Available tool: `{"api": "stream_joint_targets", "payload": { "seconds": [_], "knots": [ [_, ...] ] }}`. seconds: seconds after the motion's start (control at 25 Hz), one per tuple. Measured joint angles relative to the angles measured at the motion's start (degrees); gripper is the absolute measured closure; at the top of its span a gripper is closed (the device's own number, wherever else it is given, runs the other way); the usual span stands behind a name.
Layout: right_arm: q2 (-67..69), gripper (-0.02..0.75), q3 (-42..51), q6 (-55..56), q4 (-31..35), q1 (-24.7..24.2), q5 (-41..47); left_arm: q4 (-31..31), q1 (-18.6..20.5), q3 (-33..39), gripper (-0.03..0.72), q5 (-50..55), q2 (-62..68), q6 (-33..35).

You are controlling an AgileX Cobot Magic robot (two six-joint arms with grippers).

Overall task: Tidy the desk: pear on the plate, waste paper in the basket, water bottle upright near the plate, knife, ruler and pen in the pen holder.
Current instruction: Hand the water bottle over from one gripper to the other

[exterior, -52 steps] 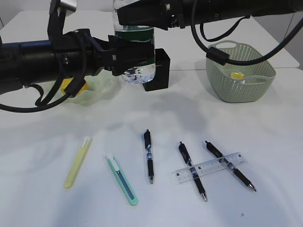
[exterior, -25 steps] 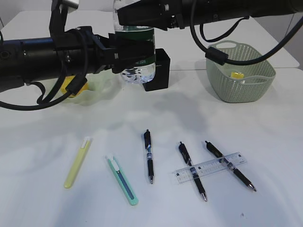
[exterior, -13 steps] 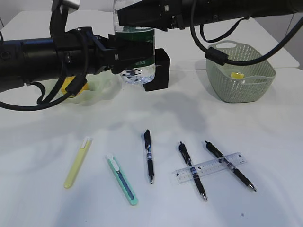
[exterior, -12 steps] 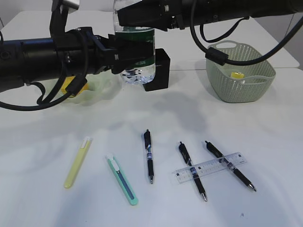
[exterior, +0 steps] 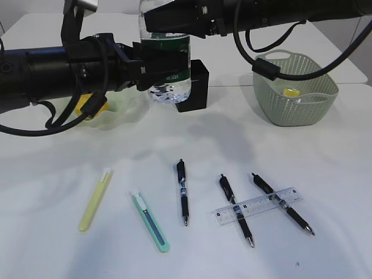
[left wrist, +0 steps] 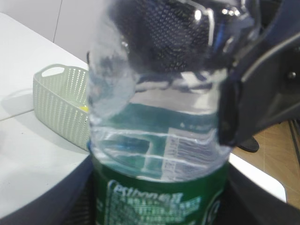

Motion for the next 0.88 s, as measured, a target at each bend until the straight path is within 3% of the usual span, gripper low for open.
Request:
{"api": "stream_joint_targets", "payload": {
  "seconds": [0.44,0.88],
  "knots": [
    [0.00,0.304,0.00,0.00,0.00,0.00,-0.11,-0.43,0.00,0.00,0.267,0.00,0.00,0.10],
    [0.00,0.249,0.00,0.00,0.00,0.00,-0.11,-0.43,0.00,0.00,0.294,0.04,0.00,0.10]
  ]
}}
